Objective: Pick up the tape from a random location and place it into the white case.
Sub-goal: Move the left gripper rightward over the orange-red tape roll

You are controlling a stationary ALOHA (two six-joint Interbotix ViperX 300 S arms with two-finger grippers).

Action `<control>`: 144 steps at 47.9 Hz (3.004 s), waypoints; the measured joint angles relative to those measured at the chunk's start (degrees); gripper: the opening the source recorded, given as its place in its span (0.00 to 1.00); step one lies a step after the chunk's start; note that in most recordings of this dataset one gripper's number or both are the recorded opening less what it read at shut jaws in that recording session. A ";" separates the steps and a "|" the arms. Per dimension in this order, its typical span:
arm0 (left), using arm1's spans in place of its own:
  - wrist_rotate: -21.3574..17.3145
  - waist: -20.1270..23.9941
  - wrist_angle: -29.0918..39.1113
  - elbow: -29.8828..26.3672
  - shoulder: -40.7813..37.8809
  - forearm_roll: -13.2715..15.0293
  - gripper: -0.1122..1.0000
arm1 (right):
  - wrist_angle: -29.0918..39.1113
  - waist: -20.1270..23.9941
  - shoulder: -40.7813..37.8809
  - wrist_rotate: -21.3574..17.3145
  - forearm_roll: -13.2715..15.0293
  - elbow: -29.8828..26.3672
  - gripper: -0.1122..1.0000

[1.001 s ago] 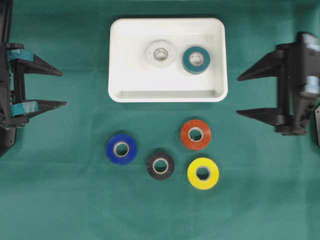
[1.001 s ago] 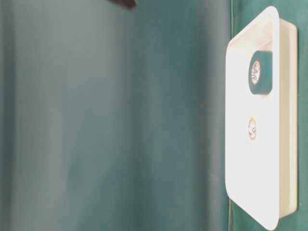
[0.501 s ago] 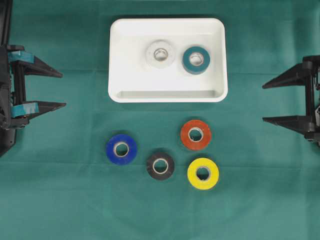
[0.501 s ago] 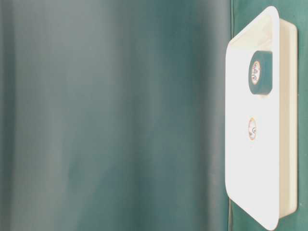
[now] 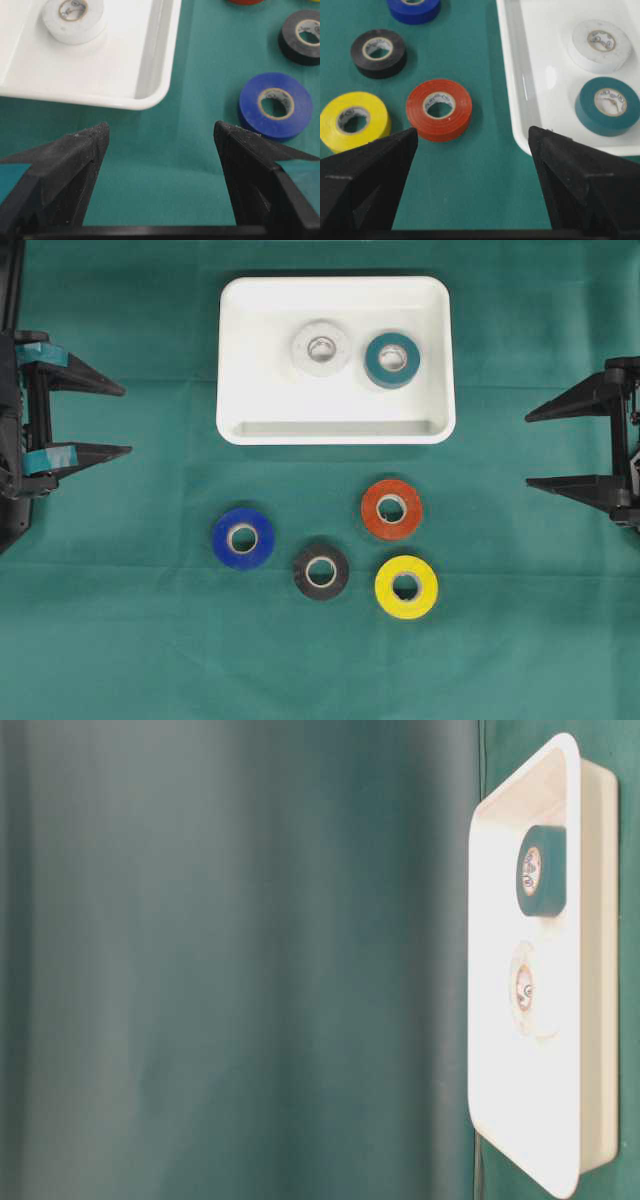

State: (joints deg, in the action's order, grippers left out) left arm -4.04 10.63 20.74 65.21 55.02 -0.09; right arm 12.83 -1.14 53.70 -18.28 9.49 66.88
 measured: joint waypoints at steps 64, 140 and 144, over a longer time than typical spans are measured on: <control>0.79 -10.90 -13.89 -11.87 -28.83 0.09 0.82 | 0.00 0.00 -0.09 0.00 0.00 -0.09 0.88; 0.53 -13.97 -2.55 -53.17 -61.70 0.00 0.83 | 0.00 0.00 -0.09 0.44 0.79 -0.26 0.88; 0.53 -14.06 2.46 -55.46 -62.93 0.09 0.83 | 0.00 0.00 -0.09 0.44 0.79 -0.26 0.88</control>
State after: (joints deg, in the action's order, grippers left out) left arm -3.52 -3.43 23.20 9.76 -7.91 0.00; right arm 12.83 -1.14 53.61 -17.84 10.28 66.62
